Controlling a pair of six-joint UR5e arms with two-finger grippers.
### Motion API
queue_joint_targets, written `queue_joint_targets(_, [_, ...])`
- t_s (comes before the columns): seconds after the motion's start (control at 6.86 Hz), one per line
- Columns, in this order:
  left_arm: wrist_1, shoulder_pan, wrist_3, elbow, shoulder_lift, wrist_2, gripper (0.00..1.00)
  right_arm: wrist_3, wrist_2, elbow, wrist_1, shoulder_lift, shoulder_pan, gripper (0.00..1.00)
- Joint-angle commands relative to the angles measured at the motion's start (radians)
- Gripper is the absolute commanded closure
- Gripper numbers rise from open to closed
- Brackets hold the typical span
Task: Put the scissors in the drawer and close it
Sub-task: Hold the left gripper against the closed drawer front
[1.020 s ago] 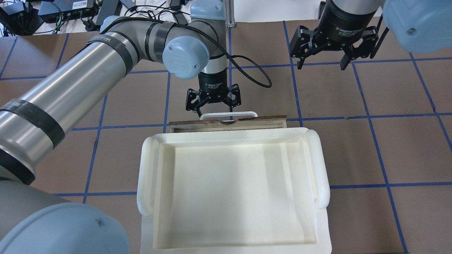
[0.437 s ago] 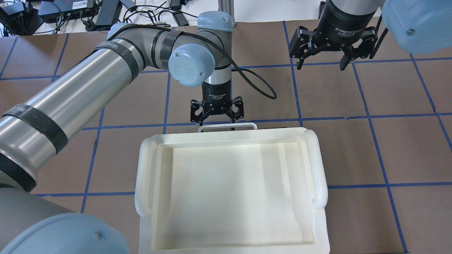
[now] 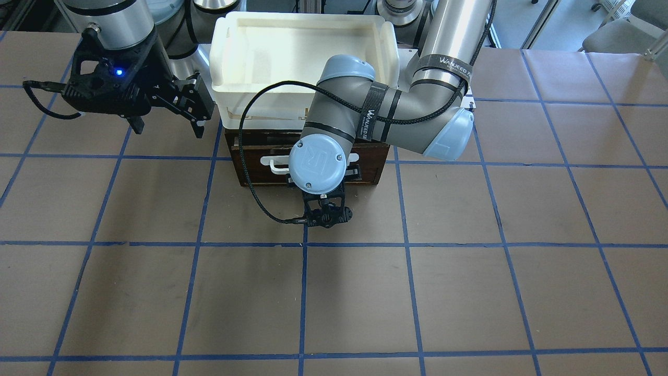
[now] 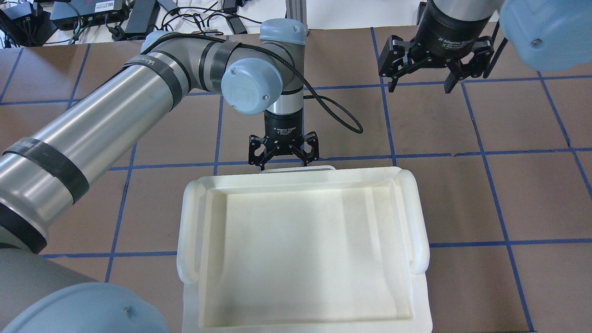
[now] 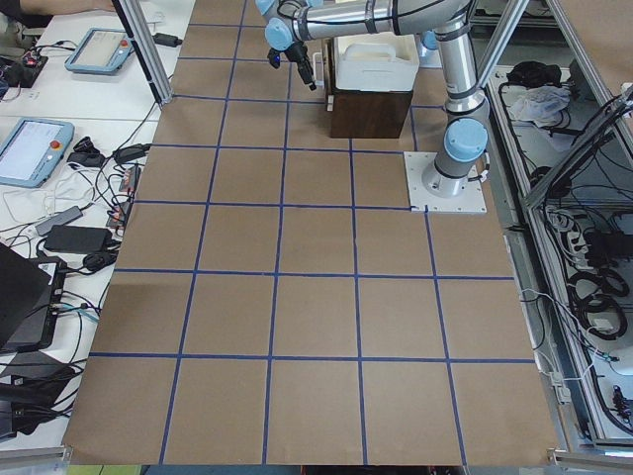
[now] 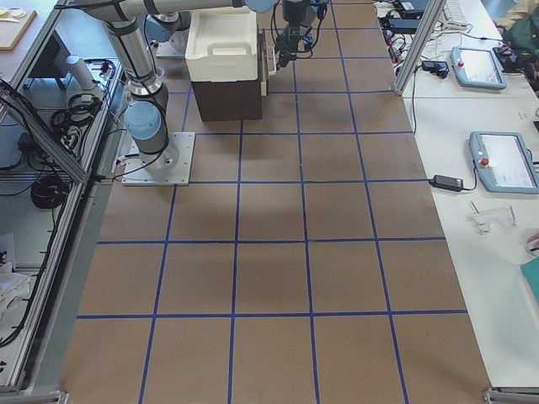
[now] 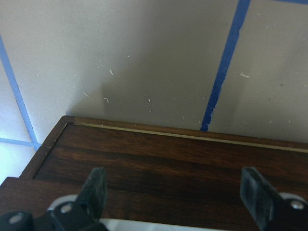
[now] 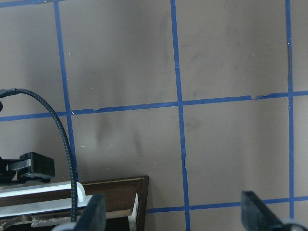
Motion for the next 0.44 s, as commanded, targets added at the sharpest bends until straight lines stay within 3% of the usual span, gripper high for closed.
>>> queue_joint_targets(0.0, [-0.018, -0.002, 0.001, -0.012, 0.002, -0.002, 0.0, 0.0, 0.005, 0.004, -0.002, 0.0, 0.0, 0.0])
queue_joint_targets(0.29, [-0.018, 0.0, 0.001, -0.019, 0.003, -0.006, 0.0, 0.0, 0.006, 0.005, -0.004, 0.0, 0.0, 0.0])
